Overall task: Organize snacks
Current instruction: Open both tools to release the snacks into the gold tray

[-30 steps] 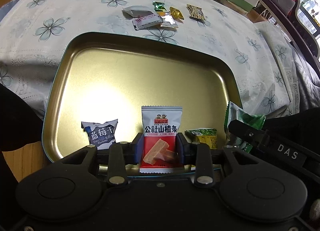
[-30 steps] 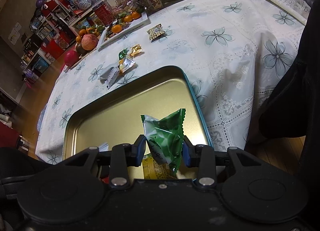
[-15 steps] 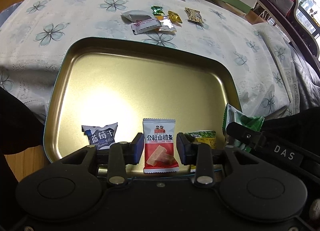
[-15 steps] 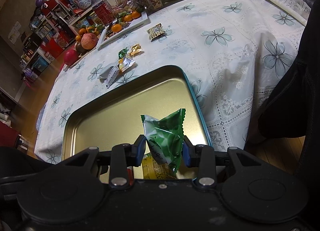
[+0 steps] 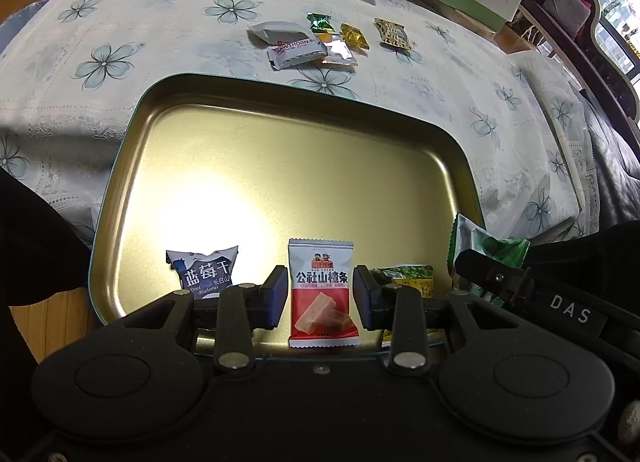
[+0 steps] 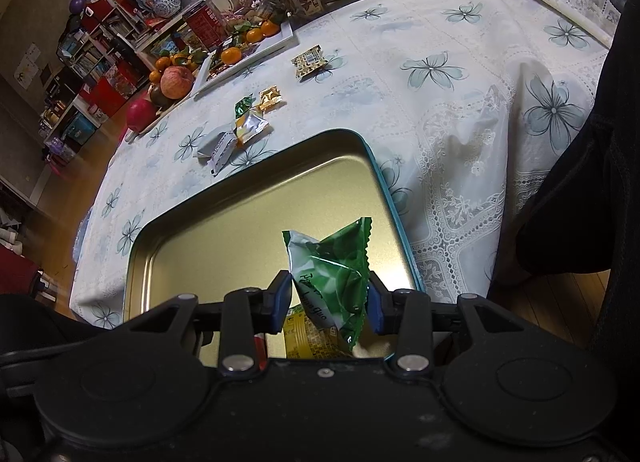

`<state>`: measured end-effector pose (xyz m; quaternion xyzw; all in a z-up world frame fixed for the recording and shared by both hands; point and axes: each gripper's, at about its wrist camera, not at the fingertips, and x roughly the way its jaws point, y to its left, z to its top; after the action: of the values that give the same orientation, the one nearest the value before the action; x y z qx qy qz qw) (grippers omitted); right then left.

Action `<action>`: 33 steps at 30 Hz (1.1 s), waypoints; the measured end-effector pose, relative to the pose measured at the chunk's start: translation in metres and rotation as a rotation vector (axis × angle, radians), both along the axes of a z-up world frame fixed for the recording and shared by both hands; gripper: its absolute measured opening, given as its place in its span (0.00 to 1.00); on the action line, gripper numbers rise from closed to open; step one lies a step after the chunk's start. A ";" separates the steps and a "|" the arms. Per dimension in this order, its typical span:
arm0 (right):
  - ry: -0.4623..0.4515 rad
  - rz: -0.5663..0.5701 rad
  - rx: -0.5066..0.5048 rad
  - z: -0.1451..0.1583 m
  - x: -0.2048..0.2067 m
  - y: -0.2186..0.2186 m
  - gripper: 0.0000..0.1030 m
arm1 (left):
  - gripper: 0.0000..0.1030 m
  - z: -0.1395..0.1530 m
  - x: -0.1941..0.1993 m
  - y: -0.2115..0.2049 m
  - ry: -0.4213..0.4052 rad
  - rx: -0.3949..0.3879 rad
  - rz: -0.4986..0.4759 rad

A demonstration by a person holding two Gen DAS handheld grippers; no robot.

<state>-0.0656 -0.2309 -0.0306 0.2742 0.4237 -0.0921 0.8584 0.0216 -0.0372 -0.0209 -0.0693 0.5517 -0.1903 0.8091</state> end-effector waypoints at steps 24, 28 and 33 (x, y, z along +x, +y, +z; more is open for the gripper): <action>-0.007 0.001 -0.011 0.003 -0.001 0.002 0.42 | 0.43 -0.001 0.001 0.000 0.000 0.009 0.003; -0.002 0.004 -0.012 0.002 0.000 0.002 0.42 | 0.43 0.000 0.000 0.000 -0.006 0.017 0.006; 0.003 0.010 -0.016 0.001 0.001 0.003 0.42 | 0.43 0.007 -0.003 -0.002 -0.049 0.053 0.026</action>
<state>-0.0645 -0.2284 -0.0294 0.2650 0.4256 -0.0915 0.8604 0.0187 -0.0394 -0.0140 -0.0500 0.5355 -0.1667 0.8264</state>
